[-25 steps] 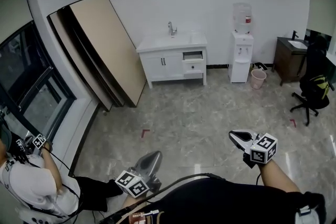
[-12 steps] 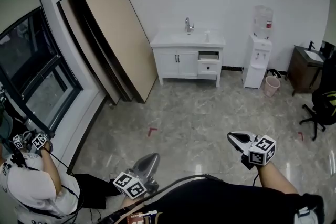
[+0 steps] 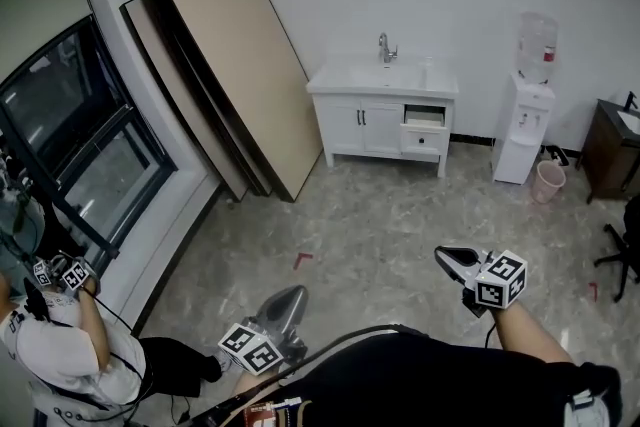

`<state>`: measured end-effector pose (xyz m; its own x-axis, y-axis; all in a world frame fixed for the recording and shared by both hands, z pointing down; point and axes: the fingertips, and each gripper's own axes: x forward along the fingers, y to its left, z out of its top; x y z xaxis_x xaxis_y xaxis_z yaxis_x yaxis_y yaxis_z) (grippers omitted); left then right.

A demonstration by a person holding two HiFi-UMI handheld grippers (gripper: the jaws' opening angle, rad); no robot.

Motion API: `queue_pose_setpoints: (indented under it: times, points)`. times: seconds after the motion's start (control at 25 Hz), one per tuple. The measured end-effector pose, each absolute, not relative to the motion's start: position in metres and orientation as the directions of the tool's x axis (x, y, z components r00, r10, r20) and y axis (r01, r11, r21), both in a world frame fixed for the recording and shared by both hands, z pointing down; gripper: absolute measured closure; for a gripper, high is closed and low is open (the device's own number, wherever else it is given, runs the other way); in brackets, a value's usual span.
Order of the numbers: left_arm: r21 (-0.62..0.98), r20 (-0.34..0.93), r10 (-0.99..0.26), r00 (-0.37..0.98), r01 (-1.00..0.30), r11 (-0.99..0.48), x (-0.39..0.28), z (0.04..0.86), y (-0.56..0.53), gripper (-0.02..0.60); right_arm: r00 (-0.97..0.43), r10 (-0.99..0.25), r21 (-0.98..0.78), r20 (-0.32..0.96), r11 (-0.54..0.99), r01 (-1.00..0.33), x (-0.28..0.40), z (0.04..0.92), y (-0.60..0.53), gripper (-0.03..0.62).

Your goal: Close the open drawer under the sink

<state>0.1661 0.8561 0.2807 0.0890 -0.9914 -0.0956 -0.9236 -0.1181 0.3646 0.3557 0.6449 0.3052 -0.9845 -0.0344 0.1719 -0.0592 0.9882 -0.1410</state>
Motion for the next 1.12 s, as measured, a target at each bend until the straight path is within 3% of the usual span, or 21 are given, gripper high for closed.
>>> queue_pose_setpoints:
  times: [0.28, 0.6, 0.84, 1.12]
  points:
    - [0.35, -0.107, -0.992, 0.065, -0.932, -0.099, 0.175, 0.27, 0.761, 0.581, -0.988, -0.001, -0.124, 0.153, 0.992, -0.02, 0.358, 0.296, 0.551, 0.592]
    - [0.36, -0.067, -0.993, 0.095, -0.926, -0.113, 0.164, 0.279, 0.687, 0.581, -0.986, -0.037, -0.158, 0.162, 0.985, -0.063, 0.359, 0.311, 0.481, 0.592]
    - [0.376, -0.079, -0.986, 0.15, -0.911, -0.168, 0.113, 0.285, 0.644, 0.581, -0.979, -0.101, -0.154, 0.179, 0.98, -0.129, 0.322, 0.314, 0.446, 0.592]
    - [0.364, -0.11, -0.97, 0.217, -0.899, -0.243, 0.012, 0.277, 0.614, 0.581, -0.972, -0.16, -0.124, 0.169, 0.975, -0.182, 0.228, 0.299, 0.43, 0.592]
